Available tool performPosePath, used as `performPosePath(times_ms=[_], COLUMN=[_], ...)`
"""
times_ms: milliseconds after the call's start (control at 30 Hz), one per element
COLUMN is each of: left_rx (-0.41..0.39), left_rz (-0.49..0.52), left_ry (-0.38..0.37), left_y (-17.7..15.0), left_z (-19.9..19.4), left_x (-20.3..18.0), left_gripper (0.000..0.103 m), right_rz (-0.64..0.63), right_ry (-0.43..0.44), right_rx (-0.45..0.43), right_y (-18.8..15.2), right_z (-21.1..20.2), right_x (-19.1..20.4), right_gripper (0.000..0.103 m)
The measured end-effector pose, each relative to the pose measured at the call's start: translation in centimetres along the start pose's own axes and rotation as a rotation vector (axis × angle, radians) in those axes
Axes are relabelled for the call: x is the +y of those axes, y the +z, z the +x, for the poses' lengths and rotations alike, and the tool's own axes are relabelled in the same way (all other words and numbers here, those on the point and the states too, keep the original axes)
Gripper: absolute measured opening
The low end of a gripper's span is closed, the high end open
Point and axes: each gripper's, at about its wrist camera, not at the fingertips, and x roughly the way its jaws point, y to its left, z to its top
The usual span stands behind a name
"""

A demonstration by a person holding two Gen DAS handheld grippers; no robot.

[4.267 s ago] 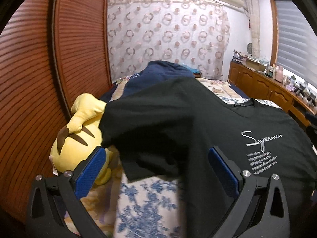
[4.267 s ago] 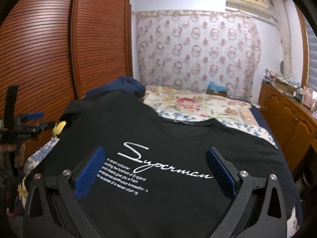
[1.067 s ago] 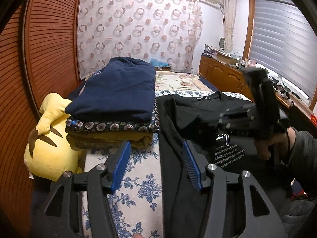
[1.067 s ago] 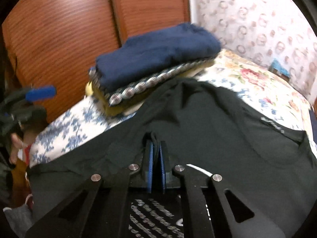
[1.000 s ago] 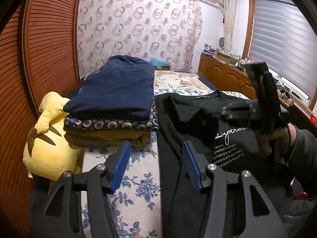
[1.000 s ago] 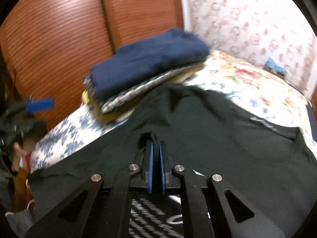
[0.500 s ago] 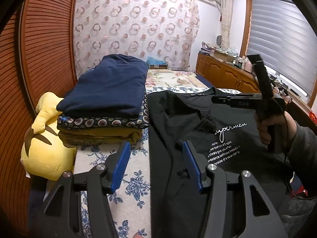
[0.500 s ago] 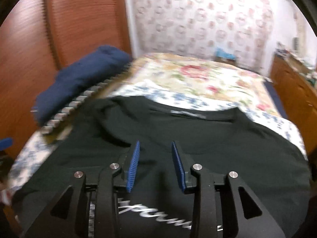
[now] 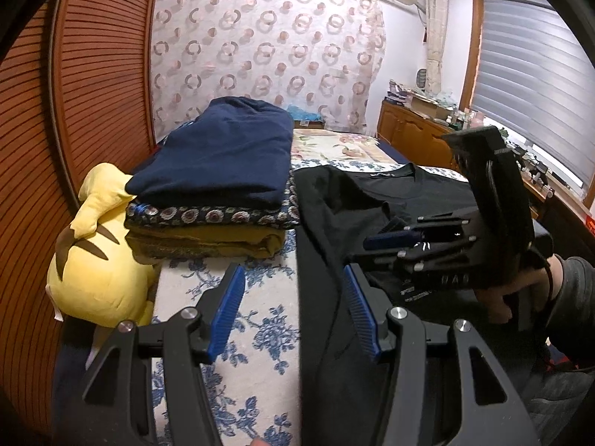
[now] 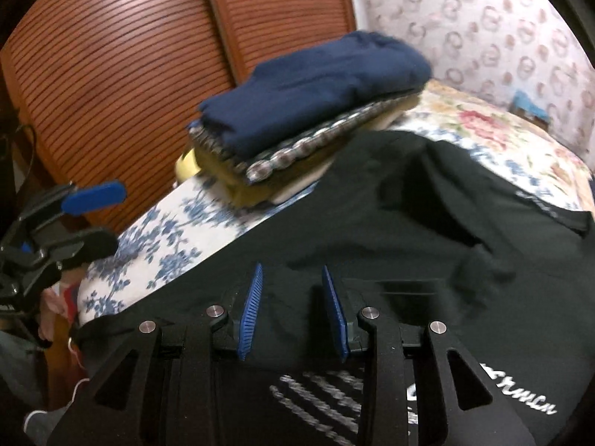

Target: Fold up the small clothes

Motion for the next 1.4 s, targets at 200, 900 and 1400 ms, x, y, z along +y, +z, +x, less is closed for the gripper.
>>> performPosePath(times_ms=[200,900,1400], left_rx=[0.003,0.028,0.04], left_rz=[-0.012,0.005,0.012], left_ry=[0.002,-0.028,-0.045], left_y=[-0.5,-0.9,-1.0], left_z=[0.0,0.8,1.3], left_x=[0.2,-1.9,-2.8], left_gripper=[0.054,0.054,0.054], right_rz=[-0.071,0.105,0.13], right_ry=[-0.031,-0.107,-0.292], right_rx=[0.03,-0.054,-0.027], right_y=[-0.8,-9.1,-0.4], right_z=[1.2,-8.4,-2.4], right_x=[0.8,-0.9,-7.2], right_gripper=[0.003,0.029,0.048])
